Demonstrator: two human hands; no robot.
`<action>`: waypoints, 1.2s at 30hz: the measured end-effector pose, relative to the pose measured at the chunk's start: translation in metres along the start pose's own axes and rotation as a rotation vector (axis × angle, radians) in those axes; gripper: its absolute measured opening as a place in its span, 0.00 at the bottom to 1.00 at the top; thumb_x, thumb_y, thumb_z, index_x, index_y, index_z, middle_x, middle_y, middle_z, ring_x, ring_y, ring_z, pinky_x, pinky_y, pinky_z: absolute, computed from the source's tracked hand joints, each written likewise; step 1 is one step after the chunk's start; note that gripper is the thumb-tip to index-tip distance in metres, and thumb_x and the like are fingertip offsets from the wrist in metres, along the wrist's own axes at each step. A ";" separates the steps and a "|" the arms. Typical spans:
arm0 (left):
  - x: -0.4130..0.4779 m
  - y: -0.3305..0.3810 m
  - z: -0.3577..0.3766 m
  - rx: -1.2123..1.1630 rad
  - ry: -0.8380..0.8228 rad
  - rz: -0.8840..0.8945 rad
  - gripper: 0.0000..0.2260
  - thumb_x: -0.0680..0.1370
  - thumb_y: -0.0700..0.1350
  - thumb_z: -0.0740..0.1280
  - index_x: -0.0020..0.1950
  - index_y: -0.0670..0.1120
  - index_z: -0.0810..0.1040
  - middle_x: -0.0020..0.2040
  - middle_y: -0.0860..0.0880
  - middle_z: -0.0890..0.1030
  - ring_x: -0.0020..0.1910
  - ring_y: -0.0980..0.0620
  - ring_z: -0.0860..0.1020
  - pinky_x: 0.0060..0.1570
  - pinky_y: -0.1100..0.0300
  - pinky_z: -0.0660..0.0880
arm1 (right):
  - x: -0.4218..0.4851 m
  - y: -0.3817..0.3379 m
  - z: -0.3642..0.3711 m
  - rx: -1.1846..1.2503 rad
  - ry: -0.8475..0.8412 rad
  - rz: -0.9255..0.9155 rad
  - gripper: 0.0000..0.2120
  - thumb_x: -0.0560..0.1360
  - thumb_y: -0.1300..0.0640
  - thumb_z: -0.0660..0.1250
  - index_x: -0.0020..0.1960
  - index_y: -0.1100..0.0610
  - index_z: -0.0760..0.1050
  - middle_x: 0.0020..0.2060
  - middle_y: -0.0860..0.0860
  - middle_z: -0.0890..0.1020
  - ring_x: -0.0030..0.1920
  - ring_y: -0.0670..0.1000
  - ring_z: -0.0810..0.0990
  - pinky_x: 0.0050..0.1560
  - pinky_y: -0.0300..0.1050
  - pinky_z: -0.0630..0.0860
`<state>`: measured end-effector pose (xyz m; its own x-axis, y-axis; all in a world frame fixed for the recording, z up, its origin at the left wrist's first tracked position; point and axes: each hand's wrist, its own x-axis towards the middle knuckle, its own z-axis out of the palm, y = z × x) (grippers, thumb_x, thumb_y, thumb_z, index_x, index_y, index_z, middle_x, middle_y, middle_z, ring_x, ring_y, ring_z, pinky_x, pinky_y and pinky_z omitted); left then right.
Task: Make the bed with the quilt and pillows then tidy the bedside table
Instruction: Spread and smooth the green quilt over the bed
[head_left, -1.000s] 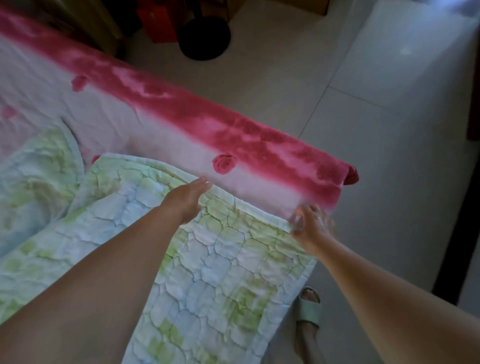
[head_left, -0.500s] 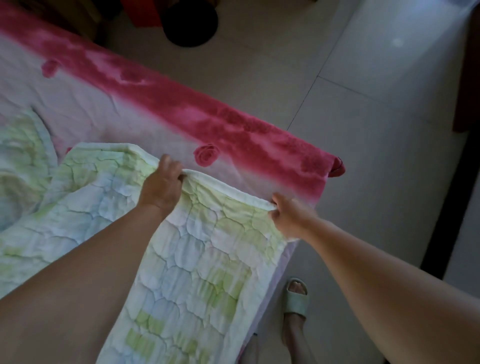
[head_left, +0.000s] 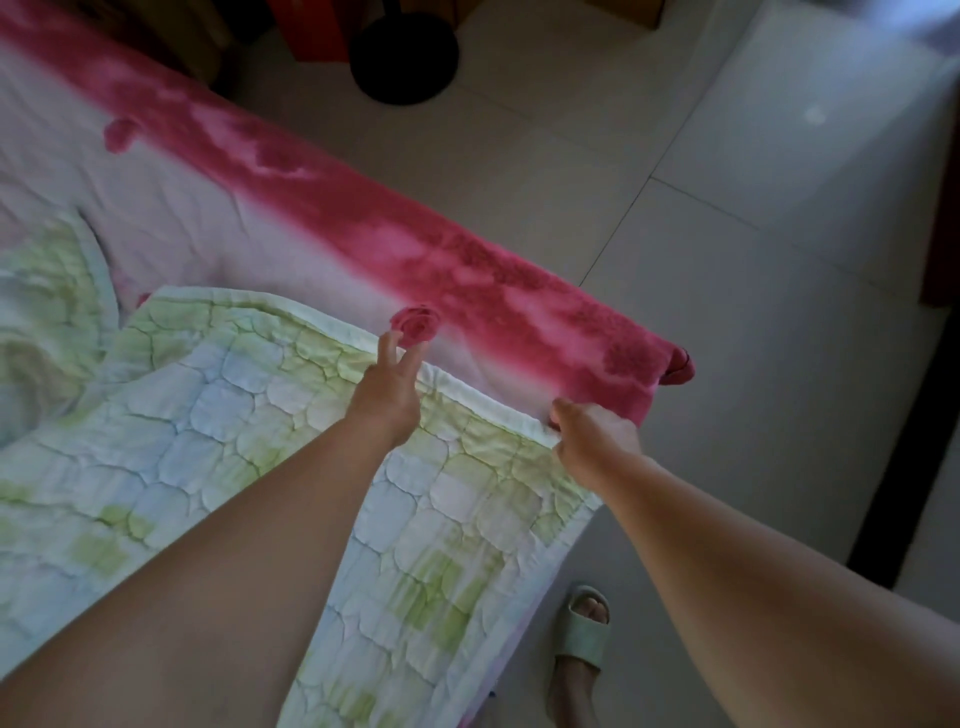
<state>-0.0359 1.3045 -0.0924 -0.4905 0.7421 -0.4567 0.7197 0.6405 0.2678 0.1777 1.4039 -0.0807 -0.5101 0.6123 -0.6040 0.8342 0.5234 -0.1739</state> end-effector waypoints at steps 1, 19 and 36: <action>-0.003 0.007 -0.002 -0.001 -0.039 -0.025 0.33 0.77 0.33 0.61 0.78 0.52 0.54 0.78 0.45 0.46 0.56 0.43 0.76 0.45 0.57 0.73 | -0.003 0.001 -0.004 0.012 -0.011 -0.007 0.14 0.77 0.62 0.61 0.60 0.51 0.70 0.54 0.51 0.79 0.52 0.55 0.79 0.44 0.45 0.73; -0.048 0.093 -0.076 -0.478 0.040 -0.548 0.14 0.80 0.42 0.60 0.65 0.43 0.74 0.66 0.42 0.75 0.64 0.44 0.74 0.63 0.53 0.71 | -0.015 -0.042 -0.230 -0.119 -0.118 -0.460 0.22 0.78 0.55 0.63 0.71 0.50 0.65 0.65 0.55 0.74 0.62 0.58 0.77 0.59 0.52 0.75; -0.024 0.111 -0.158 -1.252 0.476 -1.336 0.07 0.75 0.41 0.59 0.37 0.47 0.74 0.32 0.48 0.76 0.31 0.49 0.74 0.30 0.64 0.67 | 0.078 -0.176 -0.409 -0.731 -0.219 -1.128 0.14 0.78 0.51 0.63 0.62 0.51 0.72 0.61 0.52 0.78 0.61 0.55 0.76 0.58 0.45 0.73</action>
<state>-0.0223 1.3887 0.0824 -0.5833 -0.4504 -0.6760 -0.8116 0.3564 0.4629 -0.0947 1.6014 0.2208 -0.7342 -0.4233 -0.5308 -0.3461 0.9060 -0.2437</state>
